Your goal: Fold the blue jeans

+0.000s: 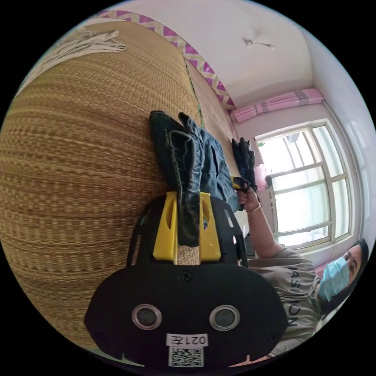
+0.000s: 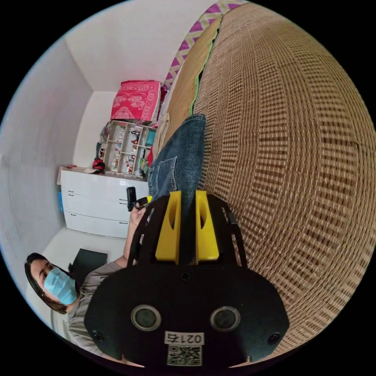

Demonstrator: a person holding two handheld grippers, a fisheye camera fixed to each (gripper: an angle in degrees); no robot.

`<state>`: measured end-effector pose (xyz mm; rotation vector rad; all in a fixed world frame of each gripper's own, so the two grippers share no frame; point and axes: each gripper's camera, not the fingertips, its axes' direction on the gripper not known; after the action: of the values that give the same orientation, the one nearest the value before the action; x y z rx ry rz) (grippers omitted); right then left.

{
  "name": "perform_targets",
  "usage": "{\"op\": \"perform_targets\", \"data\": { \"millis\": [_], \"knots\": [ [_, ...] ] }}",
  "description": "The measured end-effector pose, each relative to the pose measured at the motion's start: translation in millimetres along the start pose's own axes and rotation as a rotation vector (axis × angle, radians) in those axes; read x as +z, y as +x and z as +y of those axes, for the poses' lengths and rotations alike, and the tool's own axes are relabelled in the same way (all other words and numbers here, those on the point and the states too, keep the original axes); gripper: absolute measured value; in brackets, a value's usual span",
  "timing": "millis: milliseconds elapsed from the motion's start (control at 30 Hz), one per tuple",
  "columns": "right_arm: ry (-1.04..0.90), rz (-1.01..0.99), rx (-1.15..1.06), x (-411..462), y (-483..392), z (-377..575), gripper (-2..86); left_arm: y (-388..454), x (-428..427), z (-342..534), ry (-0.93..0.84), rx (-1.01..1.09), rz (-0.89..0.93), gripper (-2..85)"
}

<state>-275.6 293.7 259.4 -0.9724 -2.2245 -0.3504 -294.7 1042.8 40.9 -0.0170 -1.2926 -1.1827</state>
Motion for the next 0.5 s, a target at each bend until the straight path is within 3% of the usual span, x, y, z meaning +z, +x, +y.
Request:
{"op": "perform_targets", "data": {
  "millis": [67,267,500],
  "knots": [
    [0.028,-0.084,-0.005,-14,8,7,5.0,3,4,2,0.026,-0.022,0.024,6.3],
    [0.081,-0.02,-0.146,-98,-16,34,1.4,123,39,-25,0.008,0.135,0.061,5.7],
    [0.32,0.118,-0.21,-282,-33,77,0.8,339,215,-148,-0.093,0.373,0.149,5.9]
  ]
}}
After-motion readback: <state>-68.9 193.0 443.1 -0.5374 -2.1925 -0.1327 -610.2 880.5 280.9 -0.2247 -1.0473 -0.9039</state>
